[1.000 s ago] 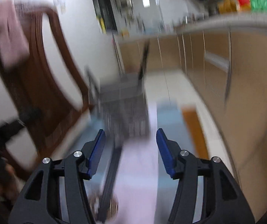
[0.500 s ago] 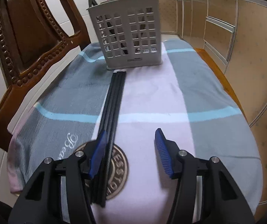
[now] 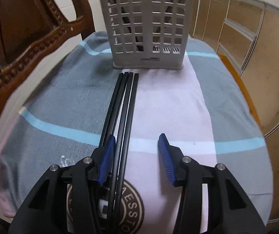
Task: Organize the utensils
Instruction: 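Close the right gripper on another pair of chopsticks and lift it, then set the chopsticks down apart and open the right gripper while the left gripper approaches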
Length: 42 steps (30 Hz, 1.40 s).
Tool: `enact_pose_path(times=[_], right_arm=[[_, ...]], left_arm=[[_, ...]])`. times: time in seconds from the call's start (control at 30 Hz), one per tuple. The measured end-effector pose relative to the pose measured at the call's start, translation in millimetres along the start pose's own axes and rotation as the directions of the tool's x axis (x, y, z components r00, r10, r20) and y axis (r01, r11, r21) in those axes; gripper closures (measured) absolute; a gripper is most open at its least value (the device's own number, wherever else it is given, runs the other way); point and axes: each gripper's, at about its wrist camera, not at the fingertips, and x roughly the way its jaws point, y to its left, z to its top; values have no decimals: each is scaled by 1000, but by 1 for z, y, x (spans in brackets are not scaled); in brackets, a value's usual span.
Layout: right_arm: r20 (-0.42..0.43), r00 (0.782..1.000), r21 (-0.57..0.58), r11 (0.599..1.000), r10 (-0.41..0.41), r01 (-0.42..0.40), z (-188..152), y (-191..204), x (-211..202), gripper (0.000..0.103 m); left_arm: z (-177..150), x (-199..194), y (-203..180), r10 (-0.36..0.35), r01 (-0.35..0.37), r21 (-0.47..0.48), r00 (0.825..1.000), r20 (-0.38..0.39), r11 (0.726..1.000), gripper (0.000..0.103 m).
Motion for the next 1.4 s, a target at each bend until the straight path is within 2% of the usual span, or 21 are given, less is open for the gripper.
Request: enact_pose_path(times=[0.1, 0.17, 0.2, 0.4, 0.57, 0.63, 0.7, 0.8, 1.17, 1.23, 1.3, 1.4], right_arm=[[18, 1000, -6, 1000, -20, 20, 4, 2, 4, 69], [14, 1000, -13, 1000, -11, 11, 5, 1, 5, 86], [13, 1000, -6, 1000, -12, 12, 5, -1, 4, 91], [14, 1000, 102, 995, 11, -12, -24, -47, -19, 91], [21, 999, 91, 995, 34, -36, -69, -69, -54, 90], [37, 997, 114, 991, 71, -75, -77, -76, -58, 90], [47, 994, 116, 988, 101, -106, -75, -79, -59, 90], [82, 993, 104, 990, 88, -97, -73, -80, -67, 89], [50, 999, 29, 999, 12, -14, -69, -76, -59, 88], [14, 1000, -11, 1000, 4, -4, -67, -70, -51, 85], [17, 1000, -33, 999, -19, 20, -64, -65, -48, 83], [16, 1000, -35, 999, -7, 8, -63, -56, -46, 80]], left_arm=[[0, 1, 0, -4, 4, 2, 1000, 2, 1000, 9], [-1, 2, -1, 1, -1, 11, 1000, 1, 1000, 9], [-1, 2, -2, 5, -5, 18, 1000, 0, 1000, 9], [-4, 6, -2, 22, -21, 24, 1000, -21, 999, 9], [-6, 10, 0, 30, -30, 5, 998, -48, 1000, 9], [-7, 11, -1, 39, -39, 4, 998, -52, 999, 9], [-8, 11, -1, 45, -45, 0, 997, -55, 999, 9], [-10, 13, -1, 49, -50, -6, 997, -65, 999, 9], [-14, 15, -5, 51, -50, 14, 995, -80, 999, 9], [-14, 16, -5, 50, -49, 10, 995, -85, 999, 9], [-15, 15, -5, 48, -48, 9, 995, -88, 999, 9], [-15, 15, -6, 48, -47, 14, 995, -87, 999, 9]])
